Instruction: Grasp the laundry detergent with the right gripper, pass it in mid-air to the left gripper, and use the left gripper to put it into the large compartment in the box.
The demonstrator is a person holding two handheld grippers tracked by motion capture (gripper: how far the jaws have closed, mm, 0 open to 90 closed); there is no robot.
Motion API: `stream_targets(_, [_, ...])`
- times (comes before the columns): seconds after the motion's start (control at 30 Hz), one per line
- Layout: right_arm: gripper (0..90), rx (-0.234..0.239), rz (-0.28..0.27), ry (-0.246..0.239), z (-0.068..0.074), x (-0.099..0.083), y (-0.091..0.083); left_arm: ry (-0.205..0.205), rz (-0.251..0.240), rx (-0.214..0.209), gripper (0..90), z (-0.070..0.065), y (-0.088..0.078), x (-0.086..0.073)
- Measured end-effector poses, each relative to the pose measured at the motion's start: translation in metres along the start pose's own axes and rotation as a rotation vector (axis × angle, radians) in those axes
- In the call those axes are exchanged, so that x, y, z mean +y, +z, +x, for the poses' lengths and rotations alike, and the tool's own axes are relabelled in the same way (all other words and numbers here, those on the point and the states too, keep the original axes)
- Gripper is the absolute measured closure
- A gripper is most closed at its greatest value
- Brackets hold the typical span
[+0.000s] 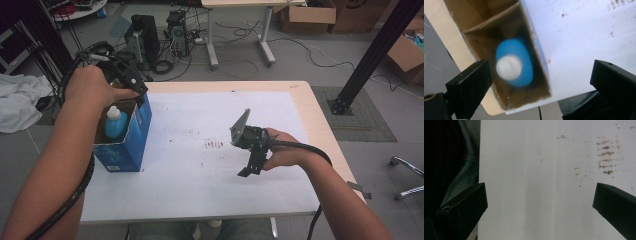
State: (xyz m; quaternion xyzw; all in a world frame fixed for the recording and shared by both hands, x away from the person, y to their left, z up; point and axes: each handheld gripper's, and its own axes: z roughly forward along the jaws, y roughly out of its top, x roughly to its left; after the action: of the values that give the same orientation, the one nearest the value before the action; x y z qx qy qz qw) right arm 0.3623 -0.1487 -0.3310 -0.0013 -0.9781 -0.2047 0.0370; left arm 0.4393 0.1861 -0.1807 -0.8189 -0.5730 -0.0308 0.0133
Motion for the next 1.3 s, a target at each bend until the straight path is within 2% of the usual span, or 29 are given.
stream_targets(0.17, [0.0, 0.001, -0.008, 0.004, 0.0, -0.001, 0.001, 0.059, 0.002, -0.01, 1.4, -0.011, -0.004, 0.006])
stream_targets(0.27, [0.0, 0.0, -0.006, 0.004, -0.001, -0.002, 0.0, 0.108, -0.004, -0.024, 0.4, -0.019, -0.006, 0.008])
stream_targets(0.43, [0.0, -0.001, -0.006, 0.011, -0.001, -0.002, -0.001, 0.292, -0.005, -0.045, 0.1, -0.044, -0.003, 0.008])
stream_targets(0.5, [0.0, 0.0, -0.001, 0.009, -0.002, -0.001, -0.002, 0.396, -0.015, -0.036, 0.1, -0.057, -0.001, 0.008])
stream_targets(0.6, [0.0, -0.001, 0.011, 0.016, -0.002, -0.001, -0.002, 0.484, -0.015, -0.042, 0.1, -0.069, 0.001, 0.006])
stream_targets(0.83, [0.0, 0.0, 0.027, 0.022, -0.001, -0.001, -0.004, 0.719, 0.007, -0.091, 0.1, -0.094, 0.013, 0.0])
stream_targets(0.87, [0.0, -0.001, 0.03, 0.027, -0.001, -0.002, -0.005, 0.764, 0.011, -0.103, 0.1, -0.097, 0.016, -0.001])
stream_targets(0.9, [0.0, -0.001, 0.033, 0.028, -0.002, -0.002, -0.005, 0.832, 0.017, -0.116, 0.1, -0.101, 0.02, -0.004])
stream_targets(1.03, [0.0, -0.001, 0.04, 0.03, -0.005, -0.004, -0.007, 0.973, 0.058, -0.157, 0.1, -0.112, 0.033, -0.012])
stream_targets(1.17, [0.0, -0.004, 0.041, 0.033, -0.009, -0.004, -0.01, 1.03, 0.067, -0.182, 0.1, -0.119, 0.039, -0.013])
stream_targets(1.3, [0.0, -0.003, 0.048, 0.039, -0.011, -0.005, -0.012, 1.05, 0.064, -0.189, 0.1, -0.123, 0.038, -0.013])
